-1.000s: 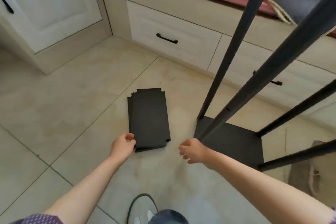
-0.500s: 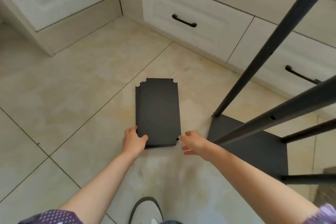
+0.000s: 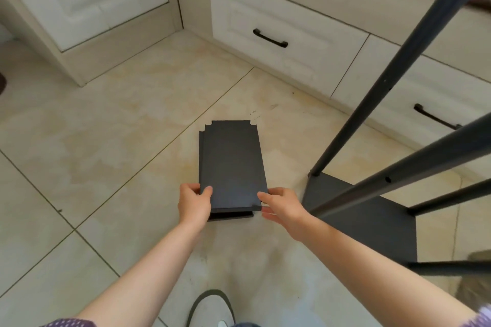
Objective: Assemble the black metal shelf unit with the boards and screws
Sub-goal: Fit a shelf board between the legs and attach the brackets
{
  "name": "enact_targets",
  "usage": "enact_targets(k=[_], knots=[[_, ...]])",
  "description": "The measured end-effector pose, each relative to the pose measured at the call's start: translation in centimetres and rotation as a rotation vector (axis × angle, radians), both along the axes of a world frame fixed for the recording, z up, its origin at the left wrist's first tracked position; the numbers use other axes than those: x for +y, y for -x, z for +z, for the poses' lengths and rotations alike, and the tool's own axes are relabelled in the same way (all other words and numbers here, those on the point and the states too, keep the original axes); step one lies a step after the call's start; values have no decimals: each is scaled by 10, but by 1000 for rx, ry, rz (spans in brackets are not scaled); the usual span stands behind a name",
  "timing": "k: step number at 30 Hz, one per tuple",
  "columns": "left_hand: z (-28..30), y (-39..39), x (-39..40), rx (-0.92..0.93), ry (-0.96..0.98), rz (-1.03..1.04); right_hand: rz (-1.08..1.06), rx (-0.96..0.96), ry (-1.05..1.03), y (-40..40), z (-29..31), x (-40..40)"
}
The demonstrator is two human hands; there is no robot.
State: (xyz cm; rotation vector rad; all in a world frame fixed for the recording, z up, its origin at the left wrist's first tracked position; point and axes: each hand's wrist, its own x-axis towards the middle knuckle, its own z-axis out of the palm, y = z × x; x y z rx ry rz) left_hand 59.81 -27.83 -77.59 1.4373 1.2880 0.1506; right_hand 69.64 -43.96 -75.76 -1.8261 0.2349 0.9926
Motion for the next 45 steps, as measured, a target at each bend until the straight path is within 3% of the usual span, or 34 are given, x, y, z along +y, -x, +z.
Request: enact_targets(k=[11,18,28,34,38,45], knots=[[81,8,2,-193,195,225,-237,224,-165,-1,87,10],[145,42,2,-349,393,277,-63,-7,-250,15,170,-5],[263,65,8,-549,448,67,66,-40,-447,61,319,-63],[319,72,6,-665,507,77,86,-67,-531,80,390,-121],[343,74,-3,-682,609,82,102,-136,-490,83,423,-165],[395,67,-34,-578,613,-186,-79,-211,-608,81,459,-220]])
